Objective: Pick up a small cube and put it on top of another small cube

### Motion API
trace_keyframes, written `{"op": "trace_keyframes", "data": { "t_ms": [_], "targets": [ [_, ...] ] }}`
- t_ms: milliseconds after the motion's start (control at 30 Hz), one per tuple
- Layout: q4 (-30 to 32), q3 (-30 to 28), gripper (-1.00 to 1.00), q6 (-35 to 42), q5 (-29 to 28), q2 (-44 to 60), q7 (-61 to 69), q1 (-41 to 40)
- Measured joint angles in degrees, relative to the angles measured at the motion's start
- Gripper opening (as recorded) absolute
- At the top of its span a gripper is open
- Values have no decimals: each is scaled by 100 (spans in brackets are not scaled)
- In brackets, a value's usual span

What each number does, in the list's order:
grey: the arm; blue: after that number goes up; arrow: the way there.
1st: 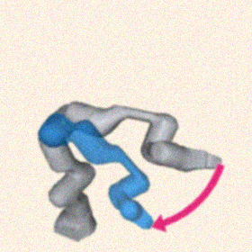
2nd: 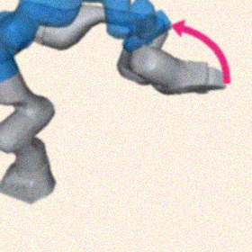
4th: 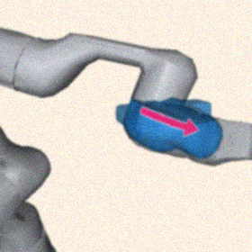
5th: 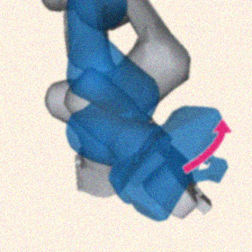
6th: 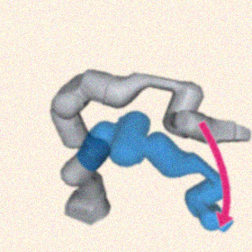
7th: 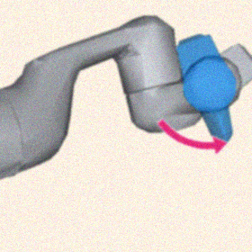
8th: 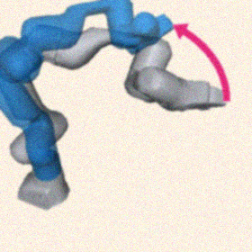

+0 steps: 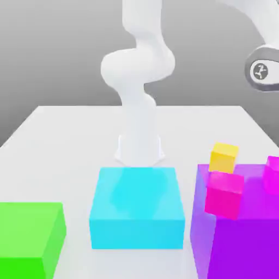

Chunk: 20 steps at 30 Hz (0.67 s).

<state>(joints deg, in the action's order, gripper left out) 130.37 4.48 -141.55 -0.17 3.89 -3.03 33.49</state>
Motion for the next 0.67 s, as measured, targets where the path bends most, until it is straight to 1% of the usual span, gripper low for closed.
{"op": "trace_keyframes", "data": {
  "t_ms": [167, 267, 400, 467, 533, 567, 667],
  "targets": [
    [-1044, -190, -100, 979, -115, 24, 1076, -432],
    [-1348, -393, -100, 1664, -86, -175, 1861, -859],
    [-1395, -697, -100, 2597, -28, -627, 2918, -1504],
    [-1144, -687, -100, 2529, 2, -683, 3097, -1575],
    [-838, -691, -100, 2136, 18, -567, 3148, -1562],
    [-721, -695, 100, 1970, 21, -513, 3158, -1563],
    [-721, -695, 100, 1970, 21, -513, 3158, -1570]
  ]
}}
